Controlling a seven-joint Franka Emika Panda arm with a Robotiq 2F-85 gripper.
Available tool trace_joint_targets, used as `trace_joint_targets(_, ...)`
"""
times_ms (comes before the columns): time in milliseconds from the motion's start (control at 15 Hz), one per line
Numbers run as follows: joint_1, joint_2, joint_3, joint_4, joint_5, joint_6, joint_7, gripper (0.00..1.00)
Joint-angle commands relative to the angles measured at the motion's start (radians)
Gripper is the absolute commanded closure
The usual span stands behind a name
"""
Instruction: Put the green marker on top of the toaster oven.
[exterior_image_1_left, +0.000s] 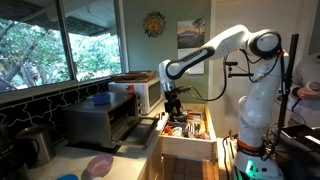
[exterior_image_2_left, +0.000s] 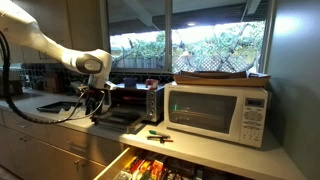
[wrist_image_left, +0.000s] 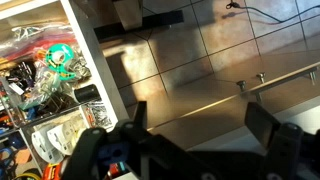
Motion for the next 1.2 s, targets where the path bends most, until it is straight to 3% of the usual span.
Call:
trace_joint_targets(0,-0.008,0.0,0.007,0.001,0.002,-0.002,-0.002,0.0)
trace_joint_targets(400,-0.008,0.0,0.007,0.001,0.002,-0.002,-0.002,0.0)
trace_joint_targets(467,-0.021,-0.01,0.006,-0.019,0.001,0.111,0.039,0.0)
trace_joint_targets(1133,-0.201,0.081,-0.146,-0.023,-0.015,0.694,0.083,0.0)
